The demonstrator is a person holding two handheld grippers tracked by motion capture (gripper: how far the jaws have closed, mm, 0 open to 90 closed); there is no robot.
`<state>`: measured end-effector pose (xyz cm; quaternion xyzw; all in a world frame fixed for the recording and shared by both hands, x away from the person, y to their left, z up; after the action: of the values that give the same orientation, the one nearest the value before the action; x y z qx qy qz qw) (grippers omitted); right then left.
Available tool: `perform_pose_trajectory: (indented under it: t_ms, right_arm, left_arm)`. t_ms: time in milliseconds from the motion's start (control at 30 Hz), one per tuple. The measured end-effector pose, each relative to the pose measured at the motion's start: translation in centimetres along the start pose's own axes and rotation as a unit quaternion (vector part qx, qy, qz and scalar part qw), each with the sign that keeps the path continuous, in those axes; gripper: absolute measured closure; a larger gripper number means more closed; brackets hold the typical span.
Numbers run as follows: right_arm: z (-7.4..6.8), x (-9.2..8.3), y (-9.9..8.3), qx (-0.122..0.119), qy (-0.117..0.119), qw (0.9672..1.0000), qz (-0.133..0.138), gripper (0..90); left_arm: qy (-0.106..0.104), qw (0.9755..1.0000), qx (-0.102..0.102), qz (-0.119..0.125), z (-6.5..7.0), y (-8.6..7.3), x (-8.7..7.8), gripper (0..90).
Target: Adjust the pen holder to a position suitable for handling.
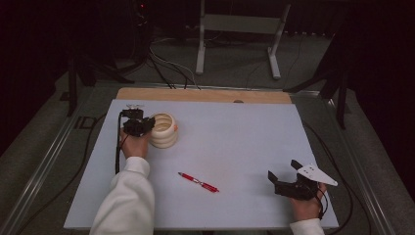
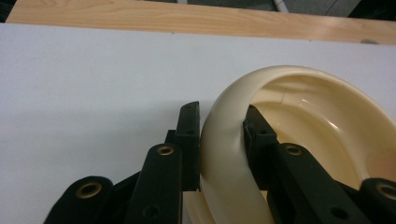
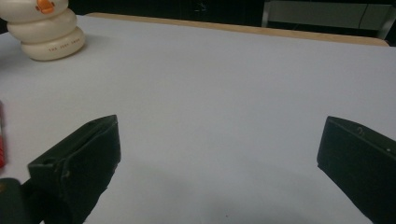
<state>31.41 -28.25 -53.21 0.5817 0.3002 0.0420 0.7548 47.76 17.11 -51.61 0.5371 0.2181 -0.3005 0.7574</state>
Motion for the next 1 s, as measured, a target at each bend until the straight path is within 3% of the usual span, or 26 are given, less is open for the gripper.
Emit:
perform_pose_trajectory:
  t_ms: [133,267,467,1000]
  right_arm:
    - [0.0,0.0,0.0,0.0,-0.001,1.0,0.0,0.1]
    - [0.1,-0.1,0.1,-0.001,-0.001,1.0,0.004,0.1]
    - [0.0,-0.1,0.1,-0.001,-0.002,1.0,0.005,0.1]
    - [0.1,-0.2,0.2,-0.003,-0.003,1.0,0.007,0.1]
  left_arm:
    - [-0.008,0.9999,0.011,-0.001,0.7,-0.3,-0.2,74.7]
    - [-0.029,0.9994,0.017,0.003,1.7,-0.3,-0.8,75.3]
    - [-0.047,0.9979,0.045,0.0,3.2,-0.8,-1.5,75.8]
    - [-0.096,0.9901,0.1,-0.023,8.2,-2.7,-1.9,76.3]
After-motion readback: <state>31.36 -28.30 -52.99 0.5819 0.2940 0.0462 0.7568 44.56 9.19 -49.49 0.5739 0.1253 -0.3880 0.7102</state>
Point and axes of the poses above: each handheld gripper's, and its own axes: x roughly forward along the jaws, y roughly out of its top, z roughly to its right, the point moved 8 cm from there along x, roughly forward along the jaws, and after that the axes turned 13 degrees about -x, right-handed, at the moved point
